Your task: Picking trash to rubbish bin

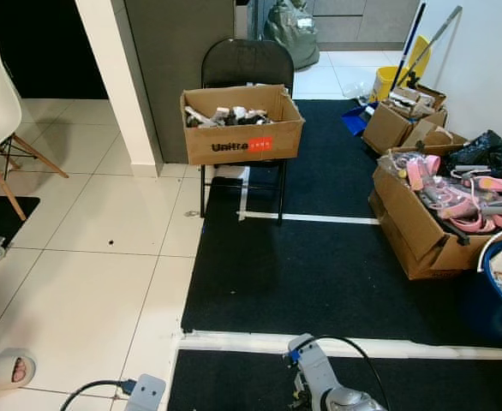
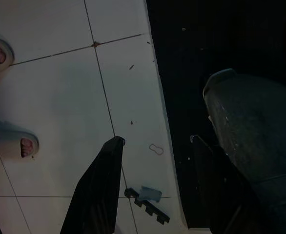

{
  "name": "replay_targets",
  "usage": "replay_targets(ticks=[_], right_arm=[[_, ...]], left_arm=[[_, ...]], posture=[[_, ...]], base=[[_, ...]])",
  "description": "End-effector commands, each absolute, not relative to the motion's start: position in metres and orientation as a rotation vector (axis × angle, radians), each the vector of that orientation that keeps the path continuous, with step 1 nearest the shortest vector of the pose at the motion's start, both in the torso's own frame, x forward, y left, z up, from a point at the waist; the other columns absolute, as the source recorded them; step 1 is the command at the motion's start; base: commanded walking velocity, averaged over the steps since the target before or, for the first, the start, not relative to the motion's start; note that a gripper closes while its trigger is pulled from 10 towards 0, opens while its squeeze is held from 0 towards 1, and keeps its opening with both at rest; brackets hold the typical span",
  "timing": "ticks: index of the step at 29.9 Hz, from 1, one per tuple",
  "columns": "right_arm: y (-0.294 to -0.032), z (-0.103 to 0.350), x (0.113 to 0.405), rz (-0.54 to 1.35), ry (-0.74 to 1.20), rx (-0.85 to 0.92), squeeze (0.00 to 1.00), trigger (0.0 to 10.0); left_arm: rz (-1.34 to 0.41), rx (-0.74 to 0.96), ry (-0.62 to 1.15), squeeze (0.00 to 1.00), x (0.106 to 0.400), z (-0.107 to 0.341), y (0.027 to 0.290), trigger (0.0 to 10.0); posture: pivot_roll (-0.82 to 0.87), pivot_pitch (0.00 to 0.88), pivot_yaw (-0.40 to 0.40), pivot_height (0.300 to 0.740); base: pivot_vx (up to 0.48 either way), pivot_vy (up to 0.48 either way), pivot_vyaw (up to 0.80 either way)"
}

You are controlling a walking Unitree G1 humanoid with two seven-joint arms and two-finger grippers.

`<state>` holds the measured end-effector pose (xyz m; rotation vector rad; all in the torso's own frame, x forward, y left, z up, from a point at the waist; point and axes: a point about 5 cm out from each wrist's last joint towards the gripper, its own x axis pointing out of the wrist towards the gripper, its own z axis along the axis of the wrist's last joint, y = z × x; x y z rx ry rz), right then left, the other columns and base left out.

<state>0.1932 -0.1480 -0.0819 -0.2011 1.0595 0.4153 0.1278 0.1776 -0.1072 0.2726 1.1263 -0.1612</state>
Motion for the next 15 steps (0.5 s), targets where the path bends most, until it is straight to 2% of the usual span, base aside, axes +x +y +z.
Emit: replay_targets(ticks=[1,15], right_arm=[[-0.1487,-0.0838,0.1893,0.413,1.068,-0.198,0.00,10.0],[-0.1490,-0.0839,0.1892,0.413,1.069,-0.198,0.00,10.0]], left_arm=[[-0.189,0.260,1.152,0.00,0.1211,-0.1101,0.1698,10.0],[-0.184,0.257,1.152,0.00,0.1206,-0.1102,0.1695,10.0]], posture=[[-0.05,0.019,0.030,0.740],[-0.05,0.020,0.031,0.740]], base=[[0.000,0.000,0.00],[0.000,0.000,0.00]])
